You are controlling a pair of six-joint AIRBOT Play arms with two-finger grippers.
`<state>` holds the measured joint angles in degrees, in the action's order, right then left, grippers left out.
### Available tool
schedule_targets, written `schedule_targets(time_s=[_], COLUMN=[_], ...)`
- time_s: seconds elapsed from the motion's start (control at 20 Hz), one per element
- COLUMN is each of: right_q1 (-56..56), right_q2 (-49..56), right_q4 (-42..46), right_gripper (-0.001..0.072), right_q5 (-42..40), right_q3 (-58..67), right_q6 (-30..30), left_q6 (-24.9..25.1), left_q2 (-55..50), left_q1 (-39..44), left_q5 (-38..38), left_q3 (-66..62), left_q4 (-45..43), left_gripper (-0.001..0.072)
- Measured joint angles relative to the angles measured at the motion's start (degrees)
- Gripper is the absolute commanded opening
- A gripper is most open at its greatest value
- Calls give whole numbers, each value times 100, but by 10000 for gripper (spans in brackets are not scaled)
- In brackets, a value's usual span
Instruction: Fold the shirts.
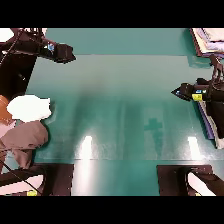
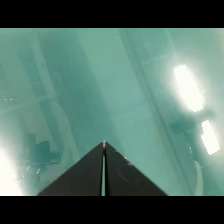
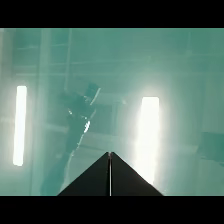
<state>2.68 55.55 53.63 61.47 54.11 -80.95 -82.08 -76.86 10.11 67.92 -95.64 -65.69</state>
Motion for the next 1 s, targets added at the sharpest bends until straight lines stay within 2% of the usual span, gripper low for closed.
schedule_targets(time_s=[0.75,0.9,1.0], right_q1=[9,9,9], right_q2=[0,0,0], right_q4=[0,0,0], right_gripper=[18,18,18], right_q5=[7,13,15], right_q3=[0,0,0], right_q6=[0,0,0], left_q6=[-15,-37,-107], left_q2=[0,28,63], left_q1=[0,-157,-413], left_q5=[-166,-55,369], left_q3=[-2,-57,-66], left_q4=[39,-223,-730], left_gripper=[23,42,568])
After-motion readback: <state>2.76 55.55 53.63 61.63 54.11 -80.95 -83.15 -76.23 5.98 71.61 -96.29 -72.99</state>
